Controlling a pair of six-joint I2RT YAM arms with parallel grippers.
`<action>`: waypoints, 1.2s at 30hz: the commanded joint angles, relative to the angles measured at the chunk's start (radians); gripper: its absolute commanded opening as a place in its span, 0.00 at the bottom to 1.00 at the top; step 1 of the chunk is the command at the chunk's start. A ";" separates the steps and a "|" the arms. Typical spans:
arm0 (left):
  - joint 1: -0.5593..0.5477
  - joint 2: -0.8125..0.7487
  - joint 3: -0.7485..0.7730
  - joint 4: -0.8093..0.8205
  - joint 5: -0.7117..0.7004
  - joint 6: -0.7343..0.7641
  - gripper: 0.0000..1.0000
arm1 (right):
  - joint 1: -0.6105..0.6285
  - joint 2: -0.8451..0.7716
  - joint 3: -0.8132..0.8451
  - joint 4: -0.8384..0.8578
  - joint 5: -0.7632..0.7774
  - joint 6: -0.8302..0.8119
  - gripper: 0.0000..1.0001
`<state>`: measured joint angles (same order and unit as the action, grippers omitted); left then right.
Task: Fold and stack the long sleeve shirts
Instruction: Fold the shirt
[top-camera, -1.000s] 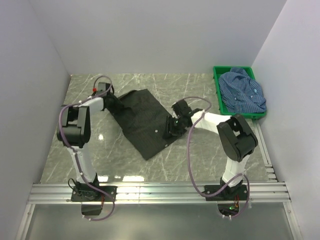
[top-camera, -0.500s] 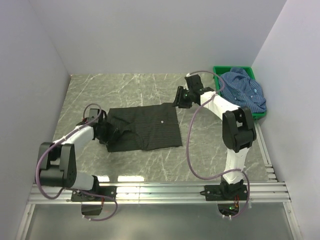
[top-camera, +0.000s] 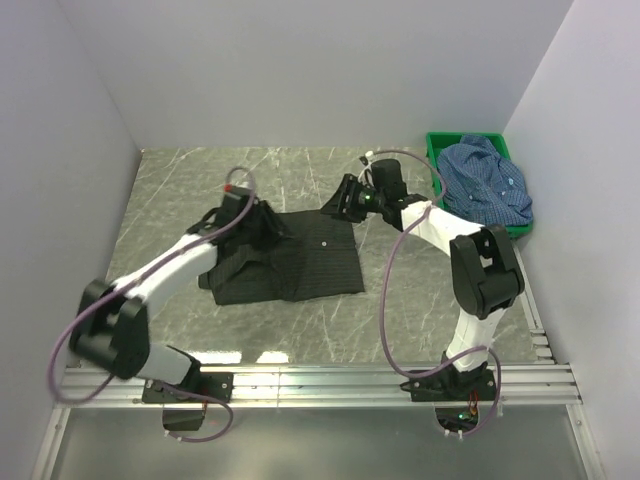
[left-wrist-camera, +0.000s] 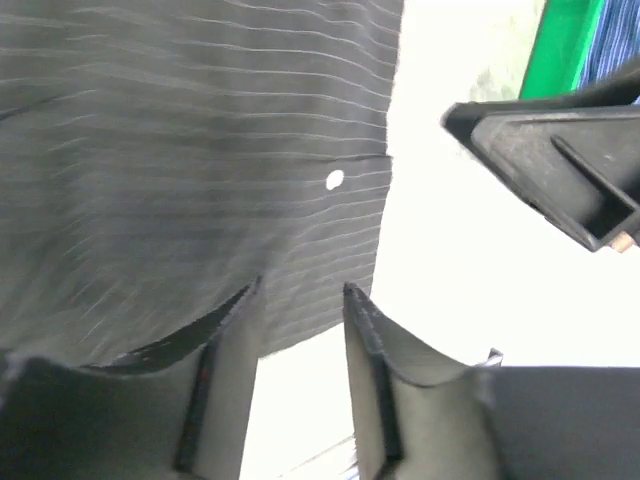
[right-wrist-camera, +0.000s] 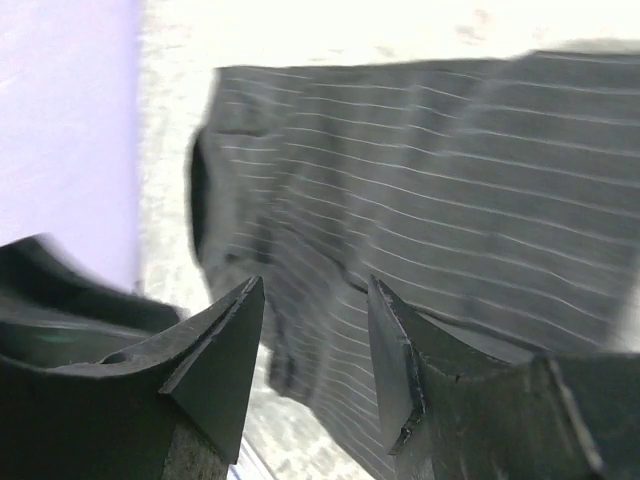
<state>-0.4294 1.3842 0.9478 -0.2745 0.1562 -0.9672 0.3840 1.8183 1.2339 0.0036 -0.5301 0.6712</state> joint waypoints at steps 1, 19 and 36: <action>-0.038 0.166 0.058 0.185 0.088 -0.016 0.40 | 0.022 0.033 -0.008 0.154 -0.067 0.067 0.54; 0.092 0.435 -0.056 0.333 -0.058 -0.080 0.23 | -0.033 0.286 -0.056 0.228 -0.025 0.071 0.51; 0.054 0.110 0.102 0.023 -0.058 0.021 0.58 | -0.042 -0.062 -0.171 0.137 -0.108 0.039 0.51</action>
<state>-0.3389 1.6165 1.0042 -0.1291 0.1360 -0.9836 0.3103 1.8668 1.0996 0.1478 -0.5949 0.7197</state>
